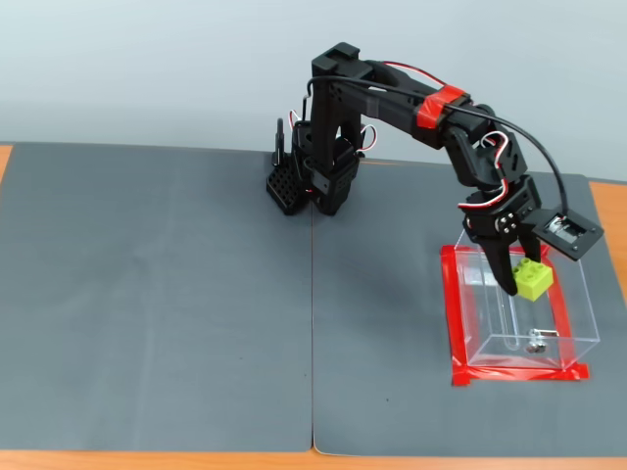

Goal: Pick the green lego block and place it into the transparent box

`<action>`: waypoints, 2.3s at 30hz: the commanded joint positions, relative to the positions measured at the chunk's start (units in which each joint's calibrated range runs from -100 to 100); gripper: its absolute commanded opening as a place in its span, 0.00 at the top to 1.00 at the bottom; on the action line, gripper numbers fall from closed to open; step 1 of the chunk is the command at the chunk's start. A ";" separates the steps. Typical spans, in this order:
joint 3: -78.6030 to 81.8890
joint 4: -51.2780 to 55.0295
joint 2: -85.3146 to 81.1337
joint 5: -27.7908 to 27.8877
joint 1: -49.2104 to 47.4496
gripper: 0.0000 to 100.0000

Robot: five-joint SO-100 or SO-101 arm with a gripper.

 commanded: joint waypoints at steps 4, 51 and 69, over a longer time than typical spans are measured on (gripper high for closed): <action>-3.42 0.22 2.52 0.27 -7.11 0.94; 3.00 0.31 -15.62 0.27 8.70 0.93; 45.61 -0.73 -59.28 0.21 31.01 0.93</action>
